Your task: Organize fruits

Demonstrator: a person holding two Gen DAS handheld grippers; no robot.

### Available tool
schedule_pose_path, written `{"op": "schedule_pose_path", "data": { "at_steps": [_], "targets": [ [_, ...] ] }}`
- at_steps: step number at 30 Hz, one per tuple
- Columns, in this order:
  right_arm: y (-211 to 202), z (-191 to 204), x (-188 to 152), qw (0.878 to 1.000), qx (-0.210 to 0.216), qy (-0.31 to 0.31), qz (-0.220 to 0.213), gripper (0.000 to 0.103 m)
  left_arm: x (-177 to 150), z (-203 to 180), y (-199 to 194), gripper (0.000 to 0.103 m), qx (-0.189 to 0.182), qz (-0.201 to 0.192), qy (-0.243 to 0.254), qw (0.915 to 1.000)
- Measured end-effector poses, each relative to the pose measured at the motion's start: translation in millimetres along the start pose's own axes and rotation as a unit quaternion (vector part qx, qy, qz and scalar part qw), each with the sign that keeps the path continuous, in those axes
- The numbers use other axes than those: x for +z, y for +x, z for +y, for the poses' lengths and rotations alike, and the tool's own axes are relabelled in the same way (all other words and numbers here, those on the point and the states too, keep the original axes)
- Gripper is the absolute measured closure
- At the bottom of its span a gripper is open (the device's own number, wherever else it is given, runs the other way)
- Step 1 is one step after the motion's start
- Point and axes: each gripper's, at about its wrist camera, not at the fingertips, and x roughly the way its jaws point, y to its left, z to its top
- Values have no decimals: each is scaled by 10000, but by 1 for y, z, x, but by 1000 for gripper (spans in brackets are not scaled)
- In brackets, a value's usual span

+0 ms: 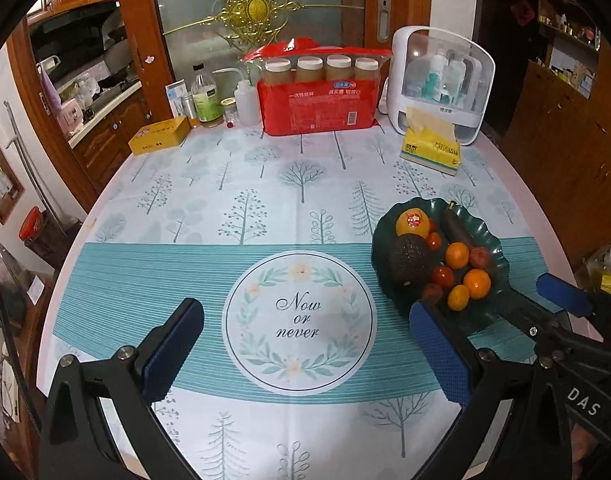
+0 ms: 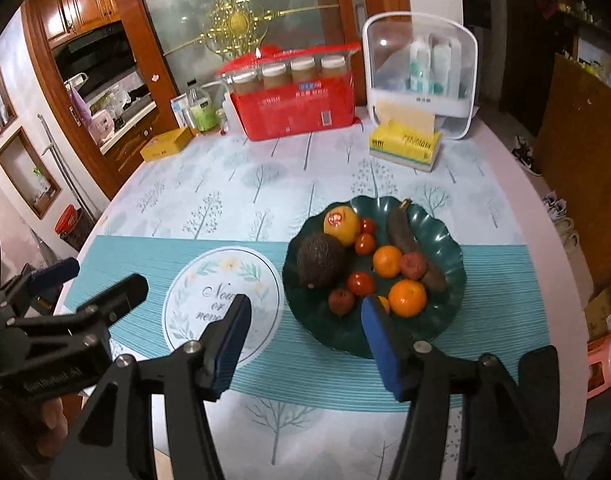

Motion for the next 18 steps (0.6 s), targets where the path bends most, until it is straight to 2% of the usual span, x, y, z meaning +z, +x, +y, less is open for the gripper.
{"op": "schedule_pose_path", "data": {
  "at_steps": [2,18],
  "targets": [
    [-5,4,-1,10000,-15,27,24,39,-2,2,-4,1,-20,-9,31,10000],
    [-22,17,-16,9983,-462,339,90,39,-14,3,-16,1,-339,-10,269,9991]
  ]
}}
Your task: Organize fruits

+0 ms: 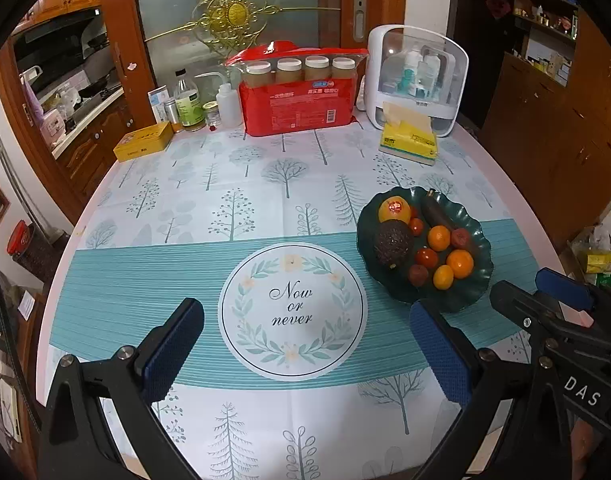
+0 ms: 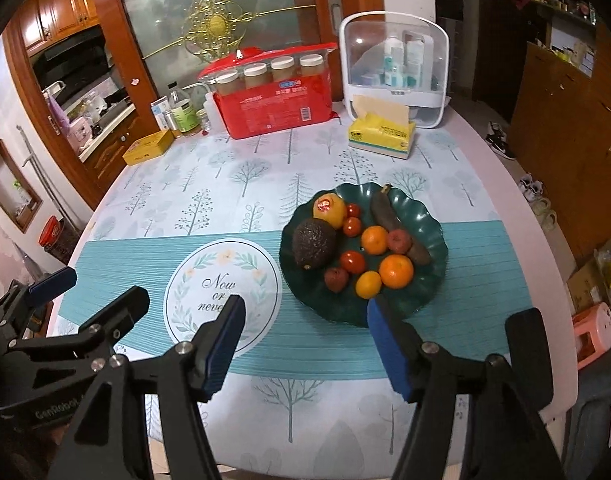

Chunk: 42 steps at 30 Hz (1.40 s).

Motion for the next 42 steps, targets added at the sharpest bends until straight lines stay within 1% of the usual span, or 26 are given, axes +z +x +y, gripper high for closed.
{"op": "schedule_pose_path", "data": {
  "at_steps": [5,17,42],
  "targets": [
    [-4,2,-4,9999,-119,39,-18,39,-1,2,1,1,-83,40,34,10000],
    [-3,7,-6,9997,-212,101,47,39,-1,5,5,1,-143,125,65,9998],
    [-2,9,-7,9997,-206,102,53,39,0,8,5,1,-146,126,77,9998]
  ]
}}
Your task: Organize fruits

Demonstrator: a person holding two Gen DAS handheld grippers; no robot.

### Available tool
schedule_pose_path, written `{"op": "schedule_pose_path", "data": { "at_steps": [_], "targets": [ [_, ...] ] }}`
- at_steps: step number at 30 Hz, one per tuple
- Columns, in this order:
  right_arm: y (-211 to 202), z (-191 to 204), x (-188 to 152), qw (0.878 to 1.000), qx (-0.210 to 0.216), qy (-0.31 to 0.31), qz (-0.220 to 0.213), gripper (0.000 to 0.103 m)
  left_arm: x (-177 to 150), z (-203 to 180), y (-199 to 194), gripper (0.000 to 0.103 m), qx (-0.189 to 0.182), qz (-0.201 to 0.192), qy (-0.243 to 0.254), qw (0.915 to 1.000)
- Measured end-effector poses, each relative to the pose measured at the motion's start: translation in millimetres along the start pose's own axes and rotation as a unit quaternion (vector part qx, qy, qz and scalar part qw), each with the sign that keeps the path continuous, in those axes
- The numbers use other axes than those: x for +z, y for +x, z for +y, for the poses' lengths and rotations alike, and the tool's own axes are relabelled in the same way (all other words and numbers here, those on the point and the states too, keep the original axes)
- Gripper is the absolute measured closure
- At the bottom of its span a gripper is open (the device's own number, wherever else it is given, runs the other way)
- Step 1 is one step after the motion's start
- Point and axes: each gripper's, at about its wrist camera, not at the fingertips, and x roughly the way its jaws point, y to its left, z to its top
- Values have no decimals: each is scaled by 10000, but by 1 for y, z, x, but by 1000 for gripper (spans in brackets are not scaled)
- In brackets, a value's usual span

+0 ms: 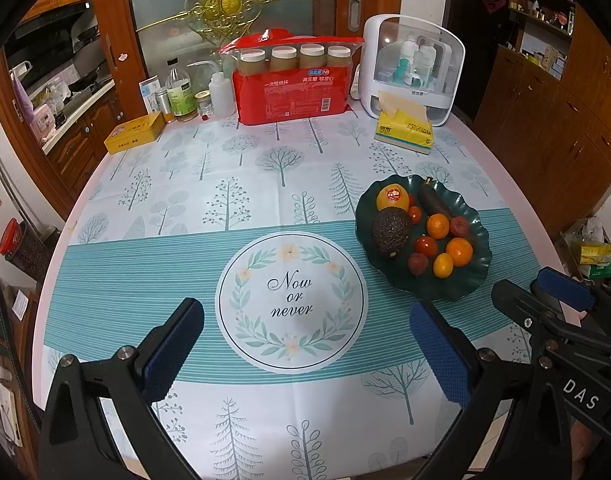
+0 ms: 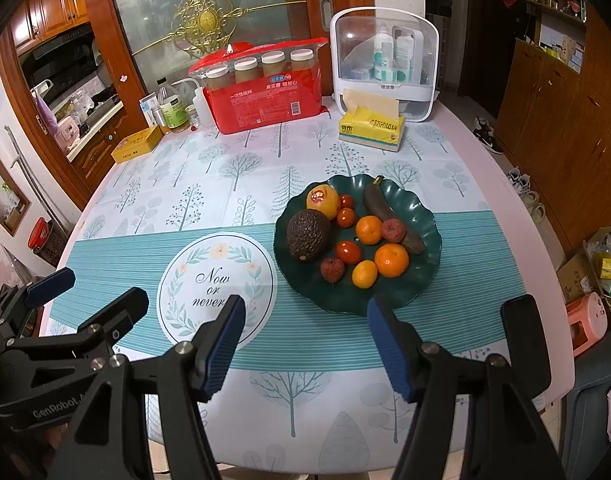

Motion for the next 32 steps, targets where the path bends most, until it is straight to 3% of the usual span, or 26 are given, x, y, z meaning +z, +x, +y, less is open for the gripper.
{"op": "schedule_pose_path", "data": {
  "at_steps": [32],
  "targets": [
    [9,3,1,10000,-29,3,64,39,-7,5,10,1,-58,86,-33,9999]
  ]
}}
